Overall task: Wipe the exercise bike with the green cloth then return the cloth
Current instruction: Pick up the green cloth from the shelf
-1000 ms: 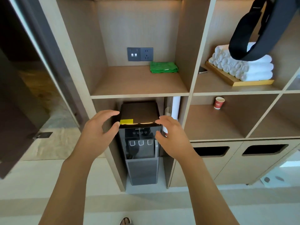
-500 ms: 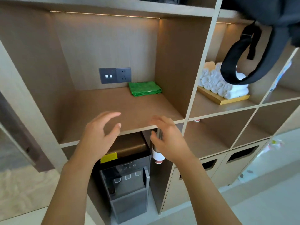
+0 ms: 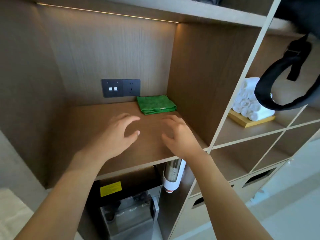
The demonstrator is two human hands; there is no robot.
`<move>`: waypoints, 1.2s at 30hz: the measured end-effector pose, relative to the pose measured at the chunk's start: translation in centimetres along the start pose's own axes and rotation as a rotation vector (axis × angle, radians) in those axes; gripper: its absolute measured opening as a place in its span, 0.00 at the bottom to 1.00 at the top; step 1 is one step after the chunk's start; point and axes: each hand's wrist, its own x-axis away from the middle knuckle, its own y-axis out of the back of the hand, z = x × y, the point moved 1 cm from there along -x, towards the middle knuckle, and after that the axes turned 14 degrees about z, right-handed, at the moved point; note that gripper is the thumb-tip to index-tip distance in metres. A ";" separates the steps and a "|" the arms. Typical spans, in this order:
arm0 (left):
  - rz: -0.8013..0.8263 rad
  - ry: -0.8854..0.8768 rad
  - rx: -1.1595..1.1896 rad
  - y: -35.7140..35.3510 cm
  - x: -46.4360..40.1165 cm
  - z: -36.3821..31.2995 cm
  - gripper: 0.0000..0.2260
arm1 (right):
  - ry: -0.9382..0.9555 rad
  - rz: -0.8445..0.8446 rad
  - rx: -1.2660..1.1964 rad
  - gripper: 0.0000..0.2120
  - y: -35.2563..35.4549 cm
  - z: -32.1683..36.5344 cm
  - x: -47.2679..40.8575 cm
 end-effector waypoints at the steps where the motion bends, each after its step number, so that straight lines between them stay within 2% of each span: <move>1: 0.020 -0.003 -0.020 0.2 -1.0 0.2 0.21 | 0.002 0.010 0.003 0.22 0.2 -0.3 -1.3; 10: 0.112 0.049 -0.279 0.2 -9.5 3.5 0.24 | -0.080 0.192 0.150 0.25 0.5 -3.6 -13.5; 17: -0.007 0.042 -0.317 -1.9 -11.5 5.5 0.23 | -0.111 0.177 0.180 0.24 -0.9 -6.2 -18.6; 27: 0.029 0.021 -0.224 -2.2 -12.8 6.4 0.25 | -0.179 0.222 0.185 0.27 -2.8 -9.0 -21.3; 36: 0.040 0.016 -0.166 -1.8 -12.5 6.9 0.25 | -0.209 0.244 0.183 0.28 -2.7 -7.2 -18.9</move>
